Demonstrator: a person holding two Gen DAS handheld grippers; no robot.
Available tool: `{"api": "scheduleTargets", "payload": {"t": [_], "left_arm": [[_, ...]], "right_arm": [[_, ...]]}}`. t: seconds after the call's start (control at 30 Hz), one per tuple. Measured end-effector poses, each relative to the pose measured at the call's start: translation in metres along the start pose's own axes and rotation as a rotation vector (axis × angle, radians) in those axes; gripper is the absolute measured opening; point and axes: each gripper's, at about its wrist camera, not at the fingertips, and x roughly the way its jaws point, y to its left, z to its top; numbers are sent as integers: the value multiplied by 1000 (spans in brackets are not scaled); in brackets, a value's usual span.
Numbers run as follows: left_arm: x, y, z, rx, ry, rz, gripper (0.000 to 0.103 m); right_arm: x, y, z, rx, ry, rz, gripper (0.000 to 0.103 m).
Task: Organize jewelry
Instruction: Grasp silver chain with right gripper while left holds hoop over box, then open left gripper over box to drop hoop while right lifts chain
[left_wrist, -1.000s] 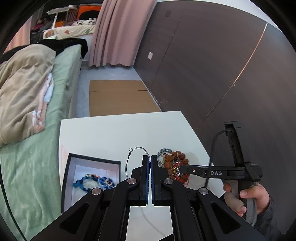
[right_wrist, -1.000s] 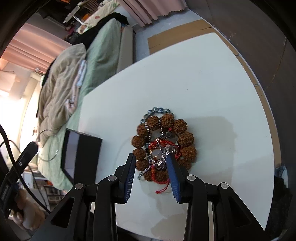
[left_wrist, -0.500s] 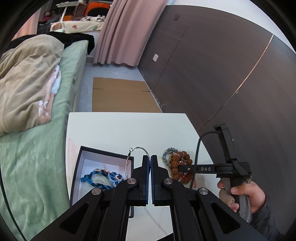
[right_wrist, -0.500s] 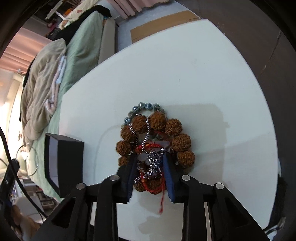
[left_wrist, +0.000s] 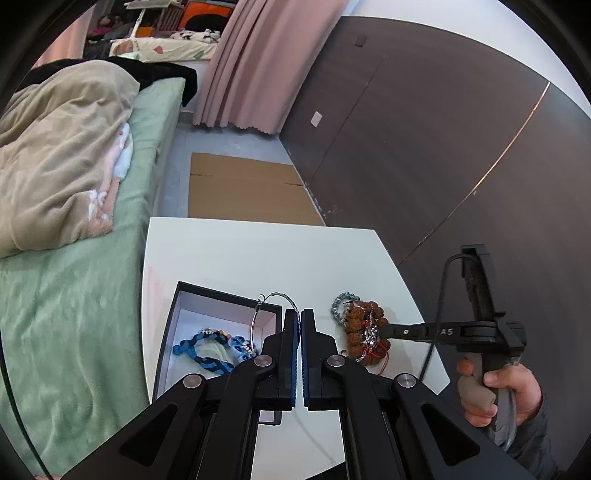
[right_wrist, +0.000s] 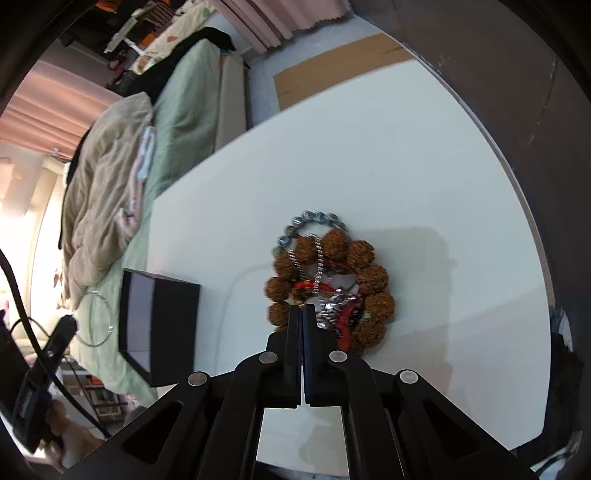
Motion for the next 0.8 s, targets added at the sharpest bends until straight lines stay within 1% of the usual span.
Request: {"api": "scheduleTargets", "payload": {"t": [0.03,0.1,0.13,0.2,0.23,0.27,0.3,0.33,0.37,0.53,0.6,0.8], "left_arm": [[-1,1,-1,-1,-2,1,1],[-2,4,-1,-5,-5,1,1],[-2,5,-1,-7,-6,1,1],[-2,5,-2,-9,-3,1,1],[-2,5,-3,-8,-2,2,1],[-2,6,-3,-7,-1,3,1],[-3,6,-3,-7,0,4,1],[-3,7,-3,-9,0,5,1],[-3,8,-3,-12,0,7,1],[-1,12,-4,-26,2,10,1],[-1,13,-5,-27,4,10,1],[-2,16,-5,-37,5,13,1]], "right_arm": [[-3,2,0,-8,-6,-8,2],[-6,7,2,-40,-15,-73,2],[-4,9,3,-44,-5,-95,2],[2,10,6,-52,29,-98,4],[4,10,7,-53,37,-100,13],[7,10,8,-52,41,-101,27],[9,9,9,-50,40,-108,32],[11,8,9,-47,37,-121,33],[12,6,8,-42,40,-130,33],[22,-7,8,9,62,-117,33],[26,-10,9,21,60,-122,30],[28,-4,12,26,55,-151,30]]}}
